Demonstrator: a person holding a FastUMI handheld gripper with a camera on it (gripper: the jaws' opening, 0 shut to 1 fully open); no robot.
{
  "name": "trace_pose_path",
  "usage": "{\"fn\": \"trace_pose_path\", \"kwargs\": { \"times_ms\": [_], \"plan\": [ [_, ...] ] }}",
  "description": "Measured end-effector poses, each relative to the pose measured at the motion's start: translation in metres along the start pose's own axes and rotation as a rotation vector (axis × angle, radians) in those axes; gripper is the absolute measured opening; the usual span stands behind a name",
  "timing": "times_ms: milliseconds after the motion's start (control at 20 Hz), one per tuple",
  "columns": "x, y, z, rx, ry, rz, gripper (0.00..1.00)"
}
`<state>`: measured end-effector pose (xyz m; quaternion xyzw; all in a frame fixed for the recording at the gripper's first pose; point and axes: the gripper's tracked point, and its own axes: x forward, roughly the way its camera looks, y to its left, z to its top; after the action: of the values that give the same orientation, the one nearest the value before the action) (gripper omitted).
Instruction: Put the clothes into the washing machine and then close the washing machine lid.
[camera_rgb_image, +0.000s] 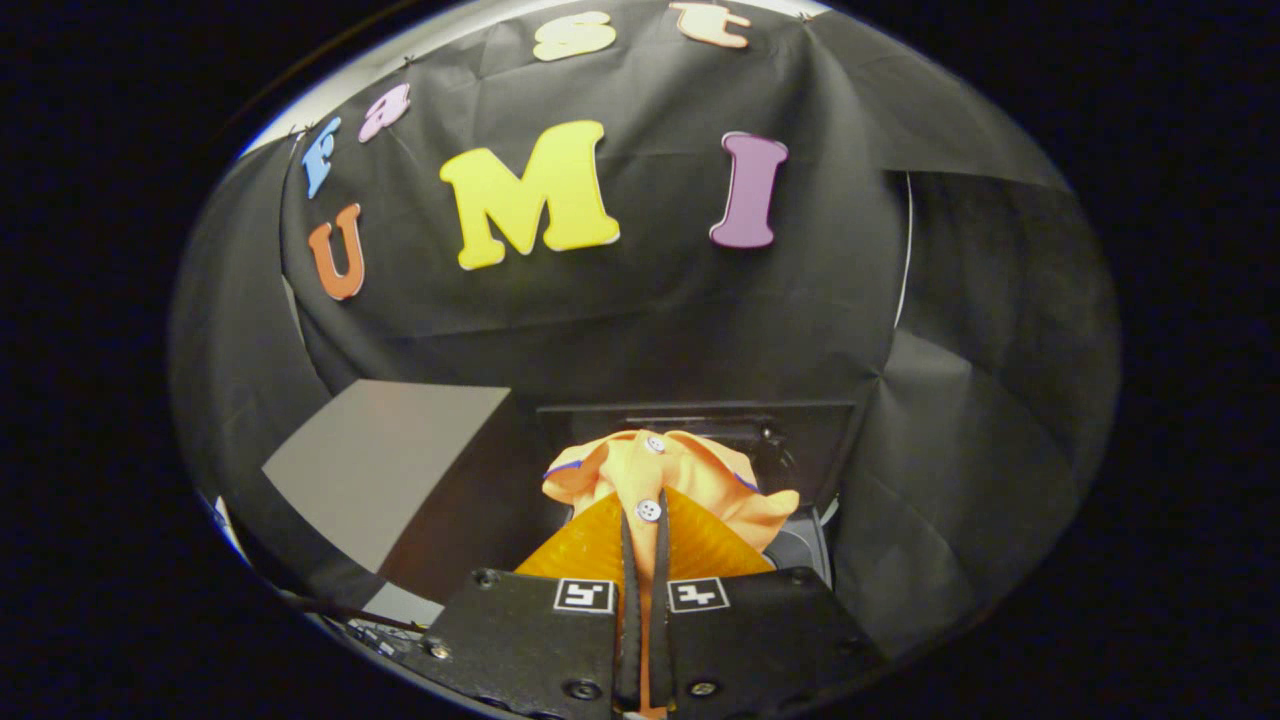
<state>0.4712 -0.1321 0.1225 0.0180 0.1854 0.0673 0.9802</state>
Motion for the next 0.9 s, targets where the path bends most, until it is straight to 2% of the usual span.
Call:
{"fn": "trace_pose_path", "kwargs": {
  "times_ms": [150, 450, 900],
  "plan": [
    [0.038, -0.006, -0.033, -0.010, 0.092, 0.009, 0.07],
    [0.086, -0.010, -0.098, -0.061, 0.236, 0.018, 0.07],
    [0.124, -0.024, -0.183, -0.065, 0.447, -0.004, 0.07]
  ]
}}
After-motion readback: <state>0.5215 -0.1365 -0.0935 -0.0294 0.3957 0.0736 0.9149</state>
